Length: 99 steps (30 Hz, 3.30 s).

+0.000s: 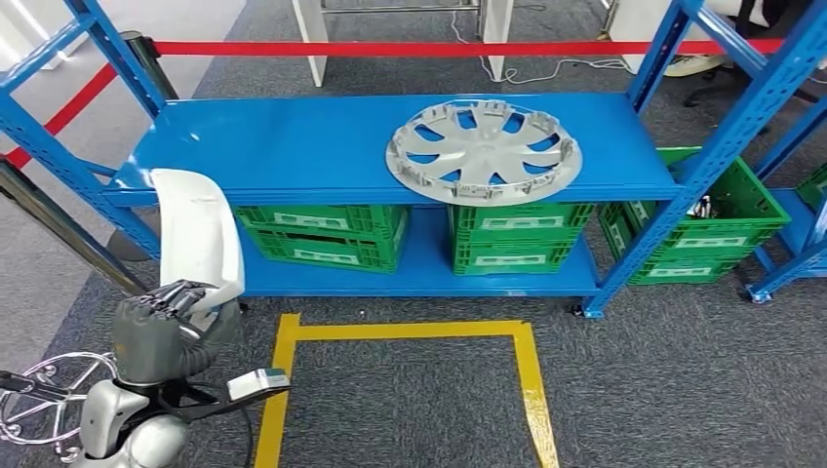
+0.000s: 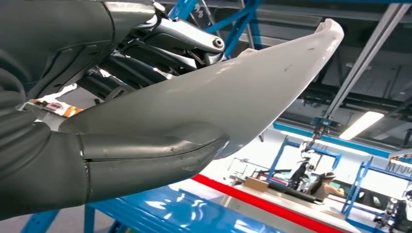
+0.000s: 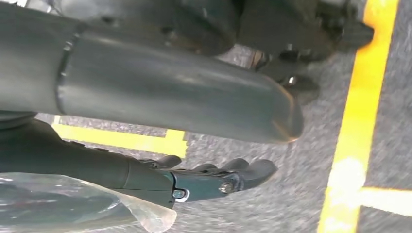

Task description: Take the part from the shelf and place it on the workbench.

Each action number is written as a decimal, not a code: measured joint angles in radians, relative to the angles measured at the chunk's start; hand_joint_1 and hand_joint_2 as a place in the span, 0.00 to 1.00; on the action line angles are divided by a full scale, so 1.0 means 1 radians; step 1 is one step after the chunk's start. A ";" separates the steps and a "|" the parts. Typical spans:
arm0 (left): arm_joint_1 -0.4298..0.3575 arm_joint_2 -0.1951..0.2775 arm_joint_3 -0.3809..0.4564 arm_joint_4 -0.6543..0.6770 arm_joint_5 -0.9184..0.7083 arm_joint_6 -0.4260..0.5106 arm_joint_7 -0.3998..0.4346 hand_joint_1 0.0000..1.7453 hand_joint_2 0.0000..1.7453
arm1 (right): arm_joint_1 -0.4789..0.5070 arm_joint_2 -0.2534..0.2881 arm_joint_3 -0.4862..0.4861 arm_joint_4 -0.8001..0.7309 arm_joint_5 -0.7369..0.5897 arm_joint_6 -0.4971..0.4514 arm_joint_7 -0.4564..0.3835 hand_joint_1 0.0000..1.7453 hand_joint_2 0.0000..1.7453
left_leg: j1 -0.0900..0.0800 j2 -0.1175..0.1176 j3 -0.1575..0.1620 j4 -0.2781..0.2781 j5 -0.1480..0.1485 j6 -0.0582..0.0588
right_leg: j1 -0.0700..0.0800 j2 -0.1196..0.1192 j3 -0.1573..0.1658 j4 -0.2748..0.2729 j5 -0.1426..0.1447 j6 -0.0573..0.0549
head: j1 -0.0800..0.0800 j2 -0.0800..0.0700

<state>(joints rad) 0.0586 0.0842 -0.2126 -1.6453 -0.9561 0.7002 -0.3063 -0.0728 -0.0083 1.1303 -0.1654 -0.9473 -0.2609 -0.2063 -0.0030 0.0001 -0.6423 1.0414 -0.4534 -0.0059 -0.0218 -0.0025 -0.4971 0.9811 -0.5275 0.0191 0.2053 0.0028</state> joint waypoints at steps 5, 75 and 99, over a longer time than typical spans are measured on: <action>0.009 0.013 -0.009 0.000 0.004 0.000 0.021 1.00 1.00 | 0.006 0.000 -0.018 0.002 -0.015 0.021 -0.003 0.00 0.00 | 0.008 0.000 -0.032 0.251 -0.143 -0.014 | 0.007 -0.007 -0.076 0.013 0.051 -0.023 | -0.046 0.000; -0.117 0.038 -0.158 0.076 0.120 -0.001 0.051 1.00 1.00 | 0.015 0.019 -0.083 0.006 -0.070 0.033 0.008 0.00 0.00 | 0.001 0.005 0.165 -0.062 -0.064 0.023 | 0.012 -0.004 -0.127 0.025 0.112 0.014 | -0.125 -0.001; -0.120 0.036 -0.180 0.082 0.140 0.000 0.037 1.00 1.00 | 0.023 0.021 -0.083 0.008 -0.056 0.026 -0.010 0.00 0.00 | 0.000 0.004 0.042 -0.055 0.056 0.033 | 0.020 0.000 -0.026 0.009 0.027 -0.015 | -0.133 -0.001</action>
<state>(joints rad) -0.0610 0.1202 -0.3922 -1.5633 -0.8161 0.7000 -0.2691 -0.0497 0.0126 1.0475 -0.1571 -1.0029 -0.2346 -0.2159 -0.0033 0.0043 -0.6007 0.9866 -0.3971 0.0268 -0.0015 -0.0023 -0.5235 0.9897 -0.5000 0.0036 0.0724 0.0019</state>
